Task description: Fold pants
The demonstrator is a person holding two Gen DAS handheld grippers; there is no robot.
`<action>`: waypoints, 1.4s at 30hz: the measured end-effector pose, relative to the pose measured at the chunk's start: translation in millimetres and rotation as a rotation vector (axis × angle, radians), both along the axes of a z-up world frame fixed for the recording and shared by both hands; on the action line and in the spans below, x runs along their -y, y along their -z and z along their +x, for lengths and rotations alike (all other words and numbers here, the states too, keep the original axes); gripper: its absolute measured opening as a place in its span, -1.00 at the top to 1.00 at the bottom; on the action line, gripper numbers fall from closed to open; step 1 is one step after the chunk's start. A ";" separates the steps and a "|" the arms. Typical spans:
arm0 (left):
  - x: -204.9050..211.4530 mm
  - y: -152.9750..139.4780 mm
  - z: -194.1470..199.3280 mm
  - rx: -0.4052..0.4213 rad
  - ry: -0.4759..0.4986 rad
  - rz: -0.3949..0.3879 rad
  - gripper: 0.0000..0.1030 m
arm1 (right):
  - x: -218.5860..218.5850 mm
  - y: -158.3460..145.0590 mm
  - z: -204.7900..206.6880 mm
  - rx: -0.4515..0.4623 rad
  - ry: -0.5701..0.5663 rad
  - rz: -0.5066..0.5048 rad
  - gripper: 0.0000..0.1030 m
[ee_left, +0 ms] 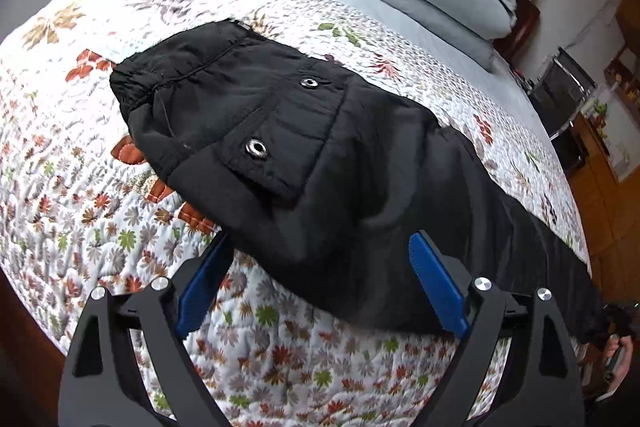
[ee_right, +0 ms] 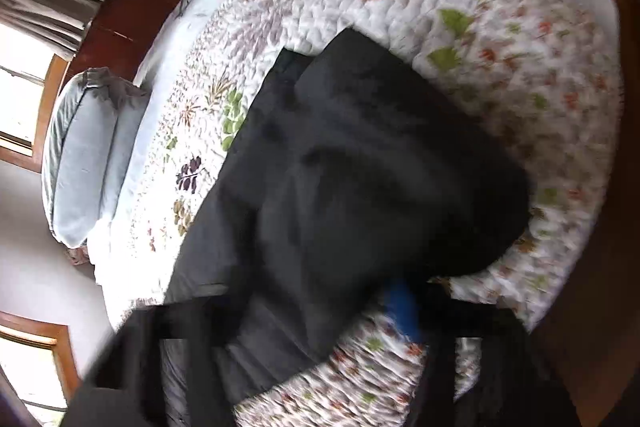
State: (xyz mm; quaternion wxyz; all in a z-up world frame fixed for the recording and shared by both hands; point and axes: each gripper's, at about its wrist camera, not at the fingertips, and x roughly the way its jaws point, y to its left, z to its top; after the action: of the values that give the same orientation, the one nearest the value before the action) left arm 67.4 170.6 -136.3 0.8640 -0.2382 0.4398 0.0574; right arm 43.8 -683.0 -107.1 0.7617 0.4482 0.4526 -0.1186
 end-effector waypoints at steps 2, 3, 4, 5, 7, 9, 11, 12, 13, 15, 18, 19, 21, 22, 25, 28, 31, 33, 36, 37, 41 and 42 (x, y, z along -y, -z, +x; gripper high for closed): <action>-4.0 4.7 6.5 -0.011 -0.016 -0.031 -0.73 | -7.2 -13.6 13.7 0.025 -0.050 -0.059 0.78; -4.9 6.9 9.7 -0.016 -0.022 -0.041 -0.73 | -10.3 -22.6 17.9 0.067 -0.074 -0.061 0.81; -5.2 8.5 12.3 -0.021 -0.026 -0.042 -0.73 | -12.7 -33.2 20.9 0.131 -0.096 -0.044 0.81; -4.9 10.3 15.2 -0.024 -0.028 -0.042 -0.73 | -15.0 -47.2 24.3 0.226 -0.125 -0.016 0.81; -4.0 13.0 19.2 -0.030 -0.033 -0.040 -0.73 | -16.3 -70.1 26.1 0.387 -0.164 0.014 0.81; -2.1 14.7 20.8 -0.032 -0.035 -0.037 -0.74 | -15.0 -86.7 24.2 0.536 -0.197 0.020 0.81; 0.2 15.4 21.9 -0.034 -0.031 -0.025 -0.75 | -11.1 -82.8 20.5 0.573 -0.198 0.034 0.81; 1.1 15.6 22.0 -0.034 -0.029 -0.019 -0.76 | -8.1 -72.4 18.5 0.548 -0.187 0.047 0.81; 1.8 15.9 22.1 -0.036 -0.025 -0.014 -0.76 | -5.9 -61.5 17.3 0.503 -0.175 0.050 0.81; 1.5 16.7 22.1 -0.039 -0.020 -0.013 -0.76 | 1.1 -20.1 12.6 0.292 -0.131 0.031 0.74; 0.8 16.1 22.5 -0.046 -0.012 -0.014 -0.76 | 14.0 39.6 -10.2 0.060 -0.059 0.035 0.60; 0.3 15.7 22.6 -0.048 -0.010 -0.013 -0.76 | 18.0 49.0 -19.9 0.095 -0.036 0.094 0.61; -2.2 15.2 23.6 -0.053 -0.011 -0.014 -0.76 | 22.8 55.3 -34.9 0.148 -0.007 0.164 0.57; -4.2 14.8 23.4 -0.054 -0.015 -0.016 -0.76 | 21.4 52.1 -36.8 0.160 -0.019 0.150 0.51; -10.5 13.1 19.5 -0.046 -0.037 -0.014 -0.76 | 14.7 42.1 -30.7 0.190 -0.059 0.117 -0.06; -16.1 9.4 8.8 -0.025 -0.059 0.004 -0.76 | 6.3 31.4 -19.5 0.185 -0.070 0.053 -0.09; -23.9 5.0 -8.4 -0.012 -0.089 0.059 -0.76 | -1.8 26.3 -11.9 0.128 -0.088 -0.013 0.23; -31.7 3.1 -17.1 -0.007 -0.113 0.081 -0.76 | -8.8 23.0 -10.5 0.091 -0.100 -0.068 0.43; -50.3 4.5 -26.9 0.017 -0.159 0.048 -0.76 | -10.9 18.6 -14.8 0.092 -0.097 -0.059 0.43; -55.5 6.2 -25.7 0.022 -0.161 0.018 -0.76 | -10.1 19.3 -15.3 0.091 -0.092 -0.058 0.43; -72.7 10.4 -10.1 0.030 -0.203 -0.027 -0.76 | -0.4 21.2 -31.2 0.087 -0.071 -0.031 0.43; -78.0 12.2 -5.0 0.031 -0.216 -0.042 -0.76 | 2.6 22.2 -36.5 0.083 -0.072 -0.038 0.43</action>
State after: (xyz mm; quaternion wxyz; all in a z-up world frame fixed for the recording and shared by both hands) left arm 62.4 248.6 -148.5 0.8542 -0.3031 0.3995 0.1372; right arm 7.3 -685.6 -129.3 0.7920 0.4214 0.4342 -0.0811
